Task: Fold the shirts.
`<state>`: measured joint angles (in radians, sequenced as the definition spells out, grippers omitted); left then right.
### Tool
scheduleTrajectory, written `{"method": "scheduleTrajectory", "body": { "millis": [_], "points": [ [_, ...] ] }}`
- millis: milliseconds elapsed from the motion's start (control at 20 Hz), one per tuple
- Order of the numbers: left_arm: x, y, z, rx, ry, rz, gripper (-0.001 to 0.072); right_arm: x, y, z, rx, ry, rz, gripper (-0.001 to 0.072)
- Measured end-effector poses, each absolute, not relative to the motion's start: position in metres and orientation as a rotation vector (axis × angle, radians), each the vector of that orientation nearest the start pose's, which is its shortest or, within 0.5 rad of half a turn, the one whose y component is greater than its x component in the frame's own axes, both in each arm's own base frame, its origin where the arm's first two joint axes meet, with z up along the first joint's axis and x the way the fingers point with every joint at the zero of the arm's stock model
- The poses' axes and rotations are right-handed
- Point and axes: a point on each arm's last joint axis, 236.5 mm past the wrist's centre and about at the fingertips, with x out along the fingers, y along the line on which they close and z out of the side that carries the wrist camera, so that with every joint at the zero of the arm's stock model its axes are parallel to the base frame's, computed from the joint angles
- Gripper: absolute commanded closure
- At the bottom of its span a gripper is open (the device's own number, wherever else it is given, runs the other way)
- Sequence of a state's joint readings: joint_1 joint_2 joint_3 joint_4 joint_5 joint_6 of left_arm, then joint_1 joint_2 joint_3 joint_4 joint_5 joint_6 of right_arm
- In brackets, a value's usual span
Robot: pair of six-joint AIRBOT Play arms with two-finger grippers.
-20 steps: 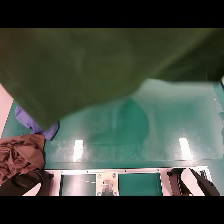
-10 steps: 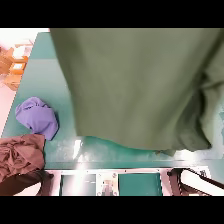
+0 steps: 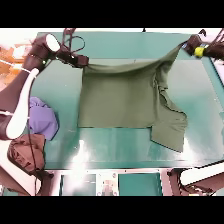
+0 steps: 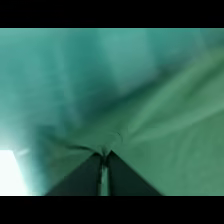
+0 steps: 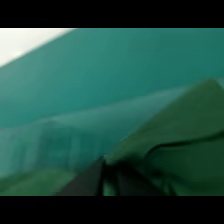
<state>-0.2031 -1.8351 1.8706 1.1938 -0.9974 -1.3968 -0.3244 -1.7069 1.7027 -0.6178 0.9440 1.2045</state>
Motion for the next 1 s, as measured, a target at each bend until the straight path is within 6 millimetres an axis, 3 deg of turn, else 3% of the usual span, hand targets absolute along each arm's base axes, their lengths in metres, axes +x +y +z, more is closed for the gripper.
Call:
{"method": "scheduleTrajectory", "body": {
  "millis": [150,200,300,350,400,500,700,850,1000],
  "points": [
    [0.566,-0.18,0.035,-0.155,0.989,-0.465,0.009,0.574,-0.043,0.083,0.697,0.763,0.27,0.0398],
    [0.563,-0.17,0.035,-0.171,1.024,-0.464,0.0091,0.566,-0.052,0.074,0.701,0.798,0.262,0.0449],
    [0.548,-0.141,0.031,-0.211,1.126,-0.446,0.0096,0.546,-0.07,0.063,0.715,0.868,0.26,0.0449],
    [0.537,-0.129,0.027,-0.235,1.191,-0.441,0.0198,0.53,-0.079,0.055,0.723,0.914,0.259,0.0449],
    [0.518,-0.118,0.017,-0.26,1.285,-0.44,0.0233,0.515,-0.086,0.048,0.733,0.95,0.256,0.0449],
    [0.475,-0.105,-0.001,-0.303,1.476,-0.441,0.0233,0.485,-0.099,0.04,0.763,0.993,0.244,0.0449],
    [0.386,-0.102,-0.02,-0.378,1.703,-0.442,0.0232,0.42,-0.123,0.023,0.818,1.022,0.177,0.0444],
    [0.318,-0.101,-0.04,-0.435,1.744,-0.387,0.0232,0.383,-0.144,0.011,0.856,0.991,0.083,0.0438],
    [0.286,-0.111,-0.07,-0.532,1.655,-0.338,0.0231,0.357,-0.157,-0.001,0.889,0.958,0.005,0.0437]
  ]
}}
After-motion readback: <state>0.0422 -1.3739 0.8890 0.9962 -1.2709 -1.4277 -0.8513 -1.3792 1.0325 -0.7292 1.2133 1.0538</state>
